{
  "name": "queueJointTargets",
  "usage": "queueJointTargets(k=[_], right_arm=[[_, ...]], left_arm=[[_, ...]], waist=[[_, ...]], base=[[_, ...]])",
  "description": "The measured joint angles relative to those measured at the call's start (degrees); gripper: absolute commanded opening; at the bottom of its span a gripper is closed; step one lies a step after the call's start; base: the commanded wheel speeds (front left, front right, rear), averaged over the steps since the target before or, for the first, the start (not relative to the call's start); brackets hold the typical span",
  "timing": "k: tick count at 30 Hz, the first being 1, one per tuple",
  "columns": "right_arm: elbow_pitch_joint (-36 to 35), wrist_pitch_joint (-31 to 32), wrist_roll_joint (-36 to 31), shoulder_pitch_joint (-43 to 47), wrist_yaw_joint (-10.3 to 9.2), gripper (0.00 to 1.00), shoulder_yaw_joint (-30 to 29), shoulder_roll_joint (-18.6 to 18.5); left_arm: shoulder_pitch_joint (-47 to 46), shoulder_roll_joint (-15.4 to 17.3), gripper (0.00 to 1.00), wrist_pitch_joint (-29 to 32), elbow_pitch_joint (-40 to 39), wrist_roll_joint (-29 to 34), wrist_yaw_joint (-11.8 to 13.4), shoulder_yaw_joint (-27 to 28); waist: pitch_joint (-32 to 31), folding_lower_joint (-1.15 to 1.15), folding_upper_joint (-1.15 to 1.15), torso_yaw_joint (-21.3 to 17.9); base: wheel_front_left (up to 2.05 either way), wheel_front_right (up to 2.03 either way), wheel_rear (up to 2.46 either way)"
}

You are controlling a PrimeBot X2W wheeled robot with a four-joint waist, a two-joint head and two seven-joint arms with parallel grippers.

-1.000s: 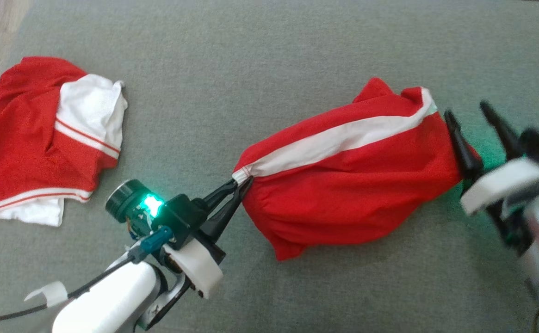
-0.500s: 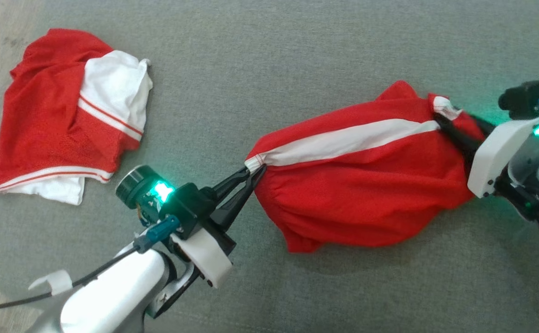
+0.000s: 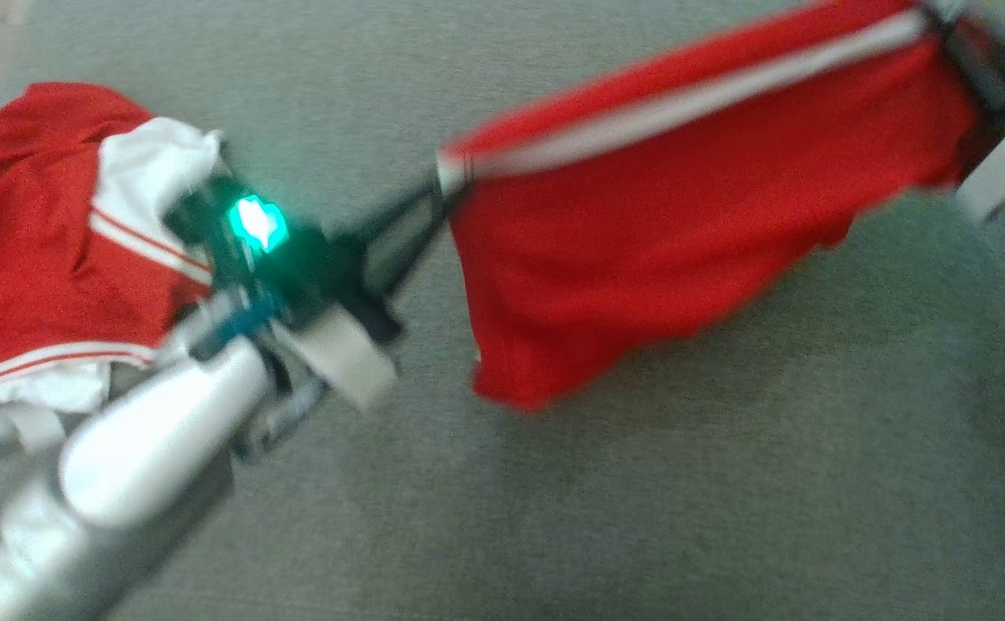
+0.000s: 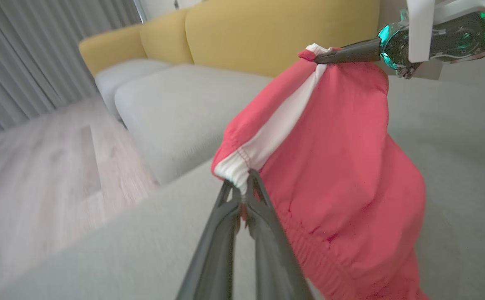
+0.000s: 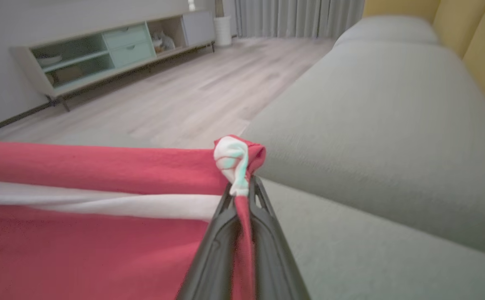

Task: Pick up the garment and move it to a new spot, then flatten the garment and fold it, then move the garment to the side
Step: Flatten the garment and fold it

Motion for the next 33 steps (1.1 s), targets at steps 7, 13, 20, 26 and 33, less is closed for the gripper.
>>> queueJointTargets(k=[7, 13, 20, 26, 33], right_arm=[[3.82, -5.10, -4.90, -11.79, 0.01, 0.00, -9.01, -0.62], [2.63, -5.60, -12.80, -14.58, 0.02, 0.00, -25.17, 0.60], [0.35, -5.67, -17.51, 6.59, 0.02, 0.00, -32.42, 6.15], [-5.42, -5.59, -19.58, 25.41, 0.02, 0.00, -40.34, 10.32], [-18.84, -5.50, -25.69, 47.00, 0.02, 0.00, -50.81, 17.07]], left_arm=[[-23.02, -2.35, 0.00, -7.49, 7.97, 10.56, -0.93, 3.32], [-29.72, -6.45, 0.00, -13.59, 12.84, 13.85, 0.24, 3.65], [-15.81, -8.78, 0.00, -15.84, 18.71, 11.82, -0.22, -0.16], [0.57, -10.07, 0.00, -16.04, 17.28, 12.74, 0.56, -3.99], [16.75, -8.18, 0.00, -16.05, 14.25, 11.35, 1.44, -5.36]], waist=[[2.25, 0.00, 0.00, -5.54], [4.11, 0.00, 0.00, -9.79], [5.26, 0.01, 0.00, -13.75], [4.22, 0.00, 0.00, -14.34], [0.90, -0.02, 0.00, -14.85]], base=[[0.00, 0.00, 0.00], [0.00, 0.00, 0.00], [0.00, 0.00, 0.00], [0.00, 0.00, 0.00], [0.00, 0.00, 0.00]])
